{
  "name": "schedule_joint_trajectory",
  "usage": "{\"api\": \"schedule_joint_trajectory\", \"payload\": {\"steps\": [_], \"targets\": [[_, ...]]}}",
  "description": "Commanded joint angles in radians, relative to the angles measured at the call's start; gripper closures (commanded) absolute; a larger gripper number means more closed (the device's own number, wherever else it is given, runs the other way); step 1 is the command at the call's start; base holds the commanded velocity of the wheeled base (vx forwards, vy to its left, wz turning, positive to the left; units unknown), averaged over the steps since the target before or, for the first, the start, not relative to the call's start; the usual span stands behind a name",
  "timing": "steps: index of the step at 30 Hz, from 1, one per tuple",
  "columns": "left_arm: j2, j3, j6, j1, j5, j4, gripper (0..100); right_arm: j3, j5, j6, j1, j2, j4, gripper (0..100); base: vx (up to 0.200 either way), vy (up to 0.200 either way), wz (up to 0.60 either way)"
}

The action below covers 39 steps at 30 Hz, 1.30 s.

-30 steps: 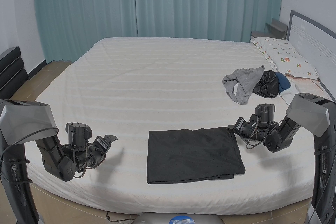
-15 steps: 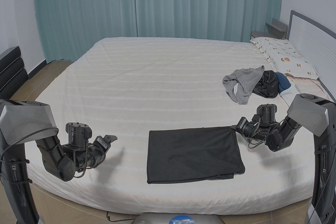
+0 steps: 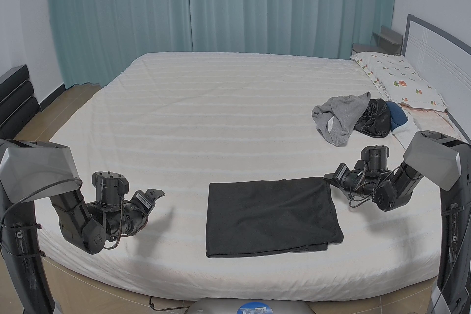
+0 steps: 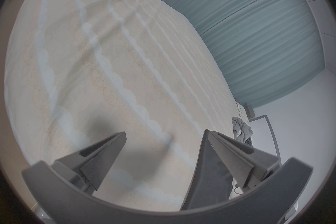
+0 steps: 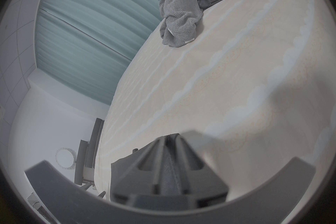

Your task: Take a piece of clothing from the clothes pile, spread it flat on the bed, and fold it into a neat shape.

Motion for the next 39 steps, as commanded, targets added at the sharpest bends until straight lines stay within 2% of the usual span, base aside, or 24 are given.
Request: {"api": "schedule_joint_trajectory", "payload": {"steps": [1,4,7,11,28,36,39], "targets": [[0.001,0.0,0.0,0.001,0.0,0.0,0,0.009,0.001,0.0,-0.001,-0.008,-0.003,0,0.0,0.0,0.0],[0.001,-0.002,-0.002,0.0,0.0,0.0,0,0.017,0.001,0.008,-0.014,-0.025,-0.006,0,0.0,0.0,0.0],[0.0,-0.005,-0.004,-0.003,-0.002,0.0,0,0.021,0.002,0.052,-0.026,-0.042,-0.01,0,0.0,0.0,0.0],[0.0,-0.006,-0.005,-0.016,0.0,0.0,0,0.021,0.001,0.106,-0.035,-0.056,-0.01,0,0.0,-0.2,0.0],[-0.009,-0.02,-0.005,-0.048,0.001,0.0,0,0.063,0.002,0.106,-0.017,-0.053,-0.014,0,0.0,-0.2,0.0],[0.009,-0.069,0.003,-0.048,-0.011,0.0,0,0.077,0.002,0.106,-0.006,-0.05,-0.014,0,0.0,0.0,0.0],[0.047,-0.114,0.041,-0.046,-0.008,0.0,0,0.078,0.002,0.108,-0.004,-0.048,-0.014,0,0.0,0.0,0.0]]}}
